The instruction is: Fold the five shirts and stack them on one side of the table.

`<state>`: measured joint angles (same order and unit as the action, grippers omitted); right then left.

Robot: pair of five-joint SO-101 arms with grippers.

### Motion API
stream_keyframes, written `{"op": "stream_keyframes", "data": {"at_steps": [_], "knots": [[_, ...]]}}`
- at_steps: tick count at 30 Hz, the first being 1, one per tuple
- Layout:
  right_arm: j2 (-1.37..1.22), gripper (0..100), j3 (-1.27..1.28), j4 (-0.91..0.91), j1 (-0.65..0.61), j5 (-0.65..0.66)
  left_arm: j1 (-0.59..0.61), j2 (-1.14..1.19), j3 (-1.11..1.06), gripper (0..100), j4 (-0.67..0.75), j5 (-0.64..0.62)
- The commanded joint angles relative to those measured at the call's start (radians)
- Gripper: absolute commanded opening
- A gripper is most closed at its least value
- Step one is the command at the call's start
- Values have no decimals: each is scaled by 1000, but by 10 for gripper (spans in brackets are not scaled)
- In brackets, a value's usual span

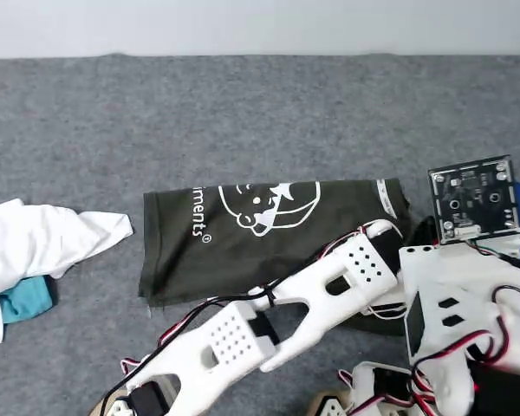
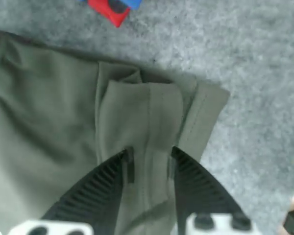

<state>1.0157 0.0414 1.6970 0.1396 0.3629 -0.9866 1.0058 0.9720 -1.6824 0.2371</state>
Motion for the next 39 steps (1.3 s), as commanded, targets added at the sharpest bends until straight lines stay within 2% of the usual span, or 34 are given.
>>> {"op": "stream_keyframes", "data": {"at_steps": [1,17,23,33,39], "knots": [[4,9,-9,7,-2,-9,-3,46,153,134,-68,11],[4,9,12,-2,-2,-9,-6,110,166,127,-71,5],[2,9,14,4,-2,-9,-6,103,171,3,-71,5],[2,9,14,7,2,-9,0,17,173,6,-71,5],[2,9,14,7,-1,-12,78,-23,173,8,-69,5]]}}
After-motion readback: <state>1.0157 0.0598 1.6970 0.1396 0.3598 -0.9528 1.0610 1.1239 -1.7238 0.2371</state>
